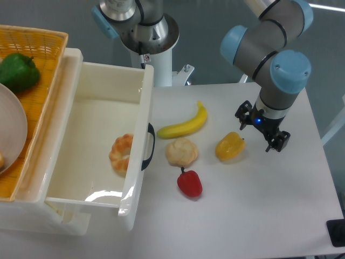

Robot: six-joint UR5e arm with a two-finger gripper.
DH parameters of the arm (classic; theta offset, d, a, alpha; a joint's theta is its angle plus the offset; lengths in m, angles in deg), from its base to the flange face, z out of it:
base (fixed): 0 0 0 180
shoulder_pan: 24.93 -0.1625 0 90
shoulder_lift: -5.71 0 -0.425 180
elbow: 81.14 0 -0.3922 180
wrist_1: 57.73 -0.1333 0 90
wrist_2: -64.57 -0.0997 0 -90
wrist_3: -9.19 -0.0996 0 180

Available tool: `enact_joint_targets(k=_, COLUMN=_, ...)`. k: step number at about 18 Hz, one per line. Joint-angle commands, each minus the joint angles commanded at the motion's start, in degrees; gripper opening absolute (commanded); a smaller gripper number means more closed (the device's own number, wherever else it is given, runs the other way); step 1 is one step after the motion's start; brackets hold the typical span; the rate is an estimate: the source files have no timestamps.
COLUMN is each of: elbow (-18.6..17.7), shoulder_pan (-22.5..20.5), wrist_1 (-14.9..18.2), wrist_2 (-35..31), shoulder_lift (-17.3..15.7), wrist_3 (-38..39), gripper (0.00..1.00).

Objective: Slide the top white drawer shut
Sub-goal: 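Move the gripper down and toward the open white drawer's front panel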

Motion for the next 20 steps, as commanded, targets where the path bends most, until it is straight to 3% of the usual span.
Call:
enact_joint_targets(k=5, elbow=-0.87, shoulder_pan=0.35, wrist_1=0.00, wrist_2=0.00, shoulder_lift=-0.35, wrist_3=1.75, gripper=1.00)
enact_joint_targets(k=7, elbow=-4.37, shoulder_pan=0.09, wrist_1=-1.83, wrist_2=0.44, shoulder_lift=-1.31, wrist_3=4.65, gripper=1.00)
enact_joint_targets(k=9, elbow=-8.42, shoulder_pan=-0.26, wrist_1=-5.95, wrist_2=0.53, shoulder_lift=-2.37, wrist_3=4.92, gripper=1.00)
enact_joint_targets(k=11, elbow=-9.84, shoulder_pan=0.09, wrist_1=-6.94, wrist_2=0.53, shoulder_lift=-2.90, wrist_3=5.18, gripper=1.00)
enact_joint_targets(k=16, elbow=-10.72, shoulder_pan=0.53, wrist_1=-6.59, wrist_2=0.35, shoulder_lift=-3.08, wrist_3=14.74, gripper=1.00)
enact_joint_targets(k=20, elbow=-10.37, shoulder_pan=2.80, wrist_1=-6.59, wrist_2=0.88, shoulder_lift=-2.55, wrist_3=26.87, gripper=1.00)
